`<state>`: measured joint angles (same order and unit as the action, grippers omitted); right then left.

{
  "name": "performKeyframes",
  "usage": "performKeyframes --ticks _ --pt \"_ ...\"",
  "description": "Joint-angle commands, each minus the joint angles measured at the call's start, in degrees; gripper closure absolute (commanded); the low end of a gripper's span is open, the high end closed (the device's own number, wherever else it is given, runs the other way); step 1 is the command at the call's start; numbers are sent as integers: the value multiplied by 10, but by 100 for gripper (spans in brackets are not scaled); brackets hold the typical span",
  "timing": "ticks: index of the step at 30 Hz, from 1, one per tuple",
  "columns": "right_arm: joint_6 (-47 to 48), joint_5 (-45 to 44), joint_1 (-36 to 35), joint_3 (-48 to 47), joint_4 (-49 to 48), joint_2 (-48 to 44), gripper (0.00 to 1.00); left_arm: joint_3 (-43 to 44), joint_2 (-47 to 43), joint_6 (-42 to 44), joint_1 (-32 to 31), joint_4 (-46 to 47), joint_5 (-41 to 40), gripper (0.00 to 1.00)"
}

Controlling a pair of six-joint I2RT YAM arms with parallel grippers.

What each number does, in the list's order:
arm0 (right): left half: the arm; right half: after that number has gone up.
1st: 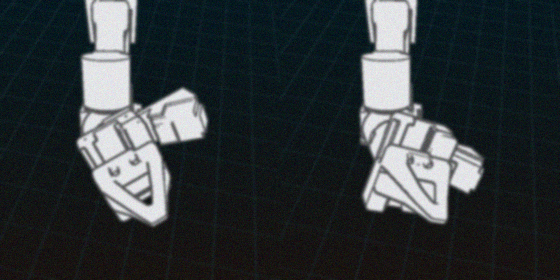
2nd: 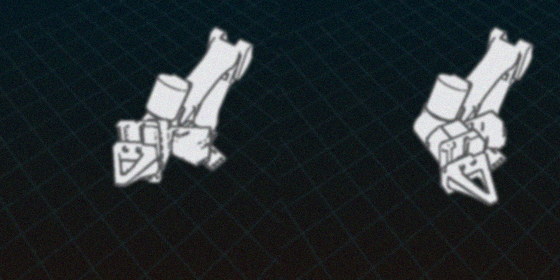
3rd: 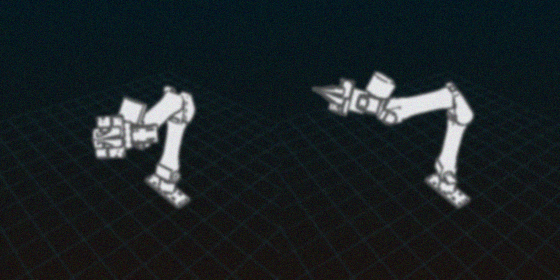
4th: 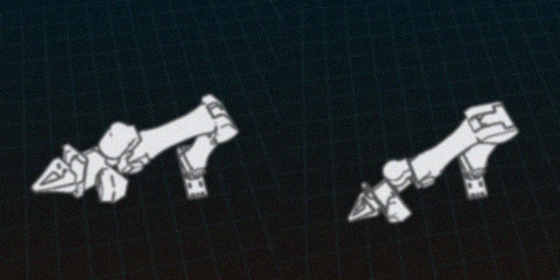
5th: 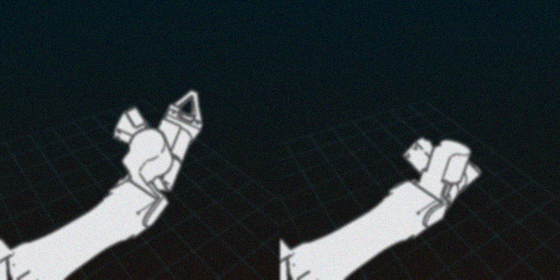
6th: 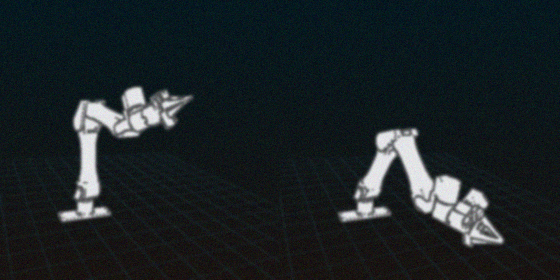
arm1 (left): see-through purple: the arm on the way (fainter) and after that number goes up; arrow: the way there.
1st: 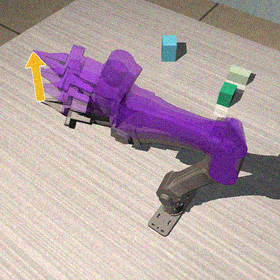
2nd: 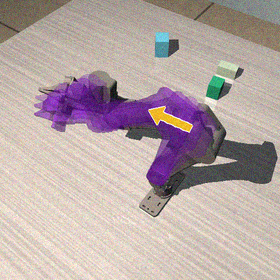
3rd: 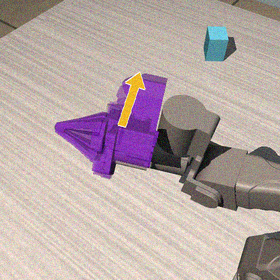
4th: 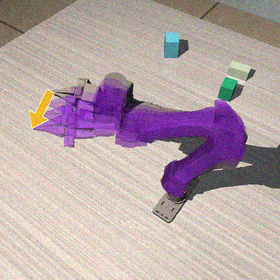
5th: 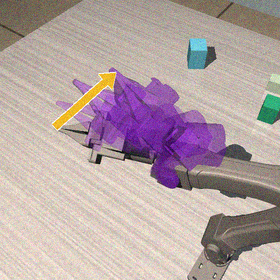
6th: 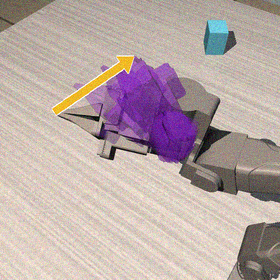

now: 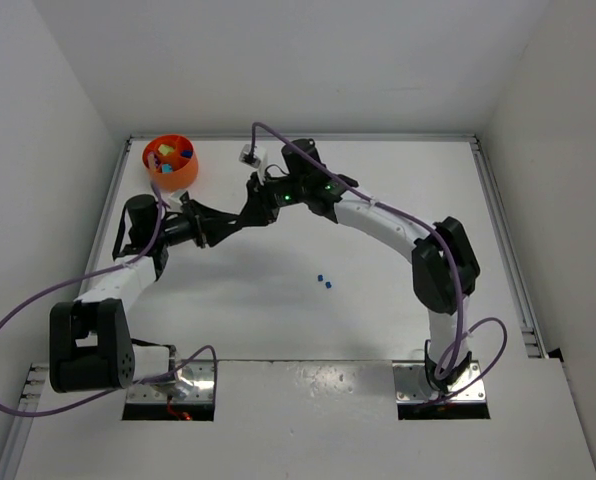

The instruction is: Sort the legos into containers by color

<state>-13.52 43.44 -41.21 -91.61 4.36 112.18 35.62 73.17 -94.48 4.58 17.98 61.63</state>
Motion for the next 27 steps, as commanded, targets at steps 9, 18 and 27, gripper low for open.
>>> performKeyframes --ticks 9,18,27 --pt "-20 -11 -18 -15 -96 21 63 -35 -22 -44 -20 43 64 100" --pt "-45 14 -18 -4 -118 21 47 -41 -33 -38 -20 49 64 100" --pt "49 -49 26 -9 -28 -52 39 -35 -60 76 -3 -48 53 100"
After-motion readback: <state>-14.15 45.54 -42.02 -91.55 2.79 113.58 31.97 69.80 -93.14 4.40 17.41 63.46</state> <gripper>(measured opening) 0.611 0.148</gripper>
